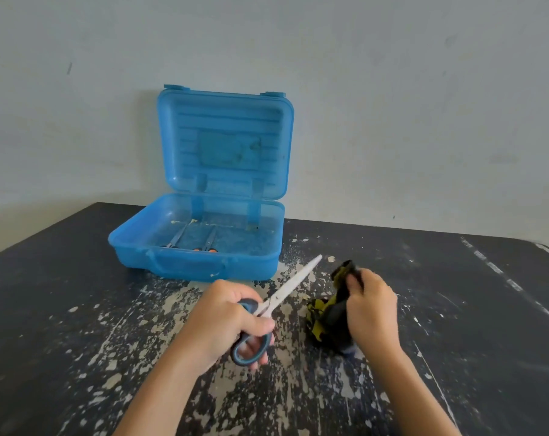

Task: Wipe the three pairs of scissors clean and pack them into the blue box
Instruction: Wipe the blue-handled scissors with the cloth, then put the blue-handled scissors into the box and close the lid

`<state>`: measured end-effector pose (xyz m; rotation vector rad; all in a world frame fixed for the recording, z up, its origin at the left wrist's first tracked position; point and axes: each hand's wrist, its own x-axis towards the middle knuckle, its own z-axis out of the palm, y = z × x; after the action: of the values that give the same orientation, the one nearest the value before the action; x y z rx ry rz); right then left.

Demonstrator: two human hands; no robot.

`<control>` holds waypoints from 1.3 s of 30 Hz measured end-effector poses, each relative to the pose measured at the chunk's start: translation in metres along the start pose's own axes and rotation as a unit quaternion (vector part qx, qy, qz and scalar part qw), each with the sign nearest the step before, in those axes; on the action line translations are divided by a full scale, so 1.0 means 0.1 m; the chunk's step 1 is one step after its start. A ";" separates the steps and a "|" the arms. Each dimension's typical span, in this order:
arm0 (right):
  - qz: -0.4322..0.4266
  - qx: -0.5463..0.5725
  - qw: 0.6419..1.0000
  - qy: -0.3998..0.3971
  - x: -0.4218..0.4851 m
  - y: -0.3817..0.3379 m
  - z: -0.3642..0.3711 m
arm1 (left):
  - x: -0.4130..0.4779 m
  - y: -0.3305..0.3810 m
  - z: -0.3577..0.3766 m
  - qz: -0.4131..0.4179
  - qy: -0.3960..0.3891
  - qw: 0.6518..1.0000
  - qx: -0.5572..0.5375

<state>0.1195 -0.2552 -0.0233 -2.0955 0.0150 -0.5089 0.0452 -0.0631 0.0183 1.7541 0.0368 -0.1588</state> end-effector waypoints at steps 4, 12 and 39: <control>0.060 0.156 0.983 -0.070 -0.12 -0.25 -0.05 | 0.00 0.01 0.14 0.006 0.008 0.996 -0.090; 0.188 0.413 0.891 -0.025 -0.03 -0.31 -0.24 | 0.04 -0.07 0.31 -0.033 -0.055 0.994 -0.093; -0.213 -0.312 0.882 -0.281 -0.43 -0.46 0.58 | 0.98 0.40 -0.52 -0.007 0.153 0.986 0.068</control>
<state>0.0928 -0.1747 -0.0280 -2.8344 -0.7208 -0.1240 0.1509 -0.0255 0.0546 1.9018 0.2671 0.1021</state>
